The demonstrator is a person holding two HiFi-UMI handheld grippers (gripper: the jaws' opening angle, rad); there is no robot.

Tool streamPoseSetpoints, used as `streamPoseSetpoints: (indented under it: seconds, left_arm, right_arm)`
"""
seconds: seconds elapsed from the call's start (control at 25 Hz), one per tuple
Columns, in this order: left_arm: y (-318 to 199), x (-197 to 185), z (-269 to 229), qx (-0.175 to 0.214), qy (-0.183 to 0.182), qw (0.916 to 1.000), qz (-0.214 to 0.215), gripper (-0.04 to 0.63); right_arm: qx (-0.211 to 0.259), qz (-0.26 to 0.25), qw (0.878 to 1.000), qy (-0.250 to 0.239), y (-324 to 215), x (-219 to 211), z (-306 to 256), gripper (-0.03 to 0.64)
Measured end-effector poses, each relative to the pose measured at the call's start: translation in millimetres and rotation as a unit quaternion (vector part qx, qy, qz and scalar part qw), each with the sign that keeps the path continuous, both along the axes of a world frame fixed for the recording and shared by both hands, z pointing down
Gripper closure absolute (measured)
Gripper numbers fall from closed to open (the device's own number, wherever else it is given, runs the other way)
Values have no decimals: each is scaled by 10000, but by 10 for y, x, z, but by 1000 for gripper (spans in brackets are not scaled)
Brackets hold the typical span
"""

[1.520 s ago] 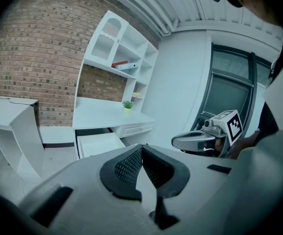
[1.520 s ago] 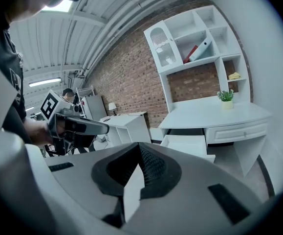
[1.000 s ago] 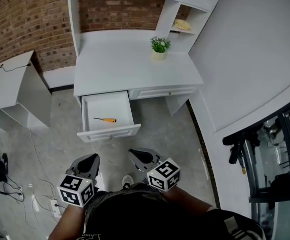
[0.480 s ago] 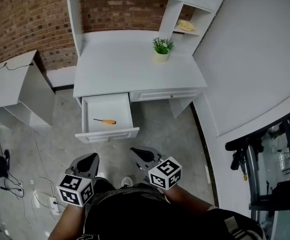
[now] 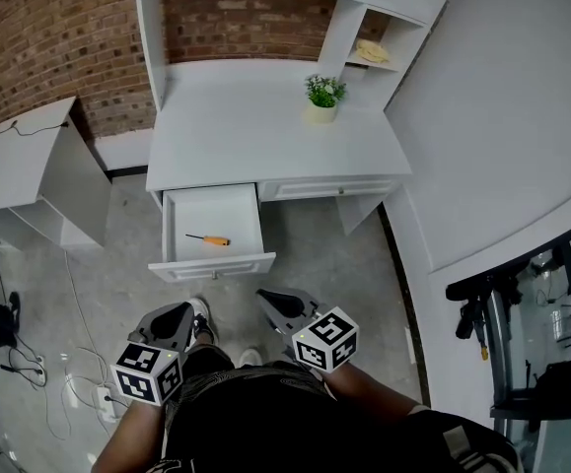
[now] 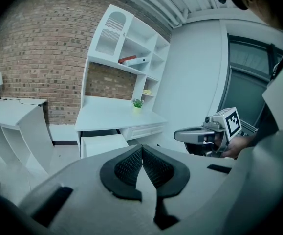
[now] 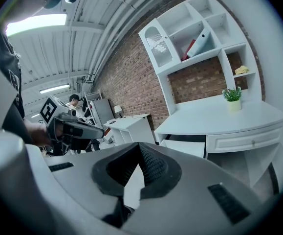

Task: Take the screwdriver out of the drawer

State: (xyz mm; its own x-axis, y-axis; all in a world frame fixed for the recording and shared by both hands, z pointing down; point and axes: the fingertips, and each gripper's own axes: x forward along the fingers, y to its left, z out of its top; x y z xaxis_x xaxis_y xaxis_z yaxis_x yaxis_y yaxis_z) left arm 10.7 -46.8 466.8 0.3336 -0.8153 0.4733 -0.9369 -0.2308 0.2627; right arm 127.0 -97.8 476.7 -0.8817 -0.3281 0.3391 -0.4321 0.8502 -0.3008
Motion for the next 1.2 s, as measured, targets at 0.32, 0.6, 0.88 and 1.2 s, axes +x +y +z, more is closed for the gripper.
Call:
streamPoseSetpoints:
  seconds: [0.32,0.6,0.88,1.2]
  left_arm:
    - [-294,38,-31,118,41,9998,140,577]
    - [-490,-34,96,-1,100,9998,187,577]
    - [-754,-276,111,-12,80,9999,121,577]
    - [-1129,-662,202,-96,59,9999,110,577]
  right_arm:
    - [-31,186,9998,100,-188,94,47,611]
    - [-171,230,9994,219,-420,3,159,611]
    - [-259,117,9992,283,-672,-273,203,611]
    - [-327,62,9983,481,-1046,-642,249,611]
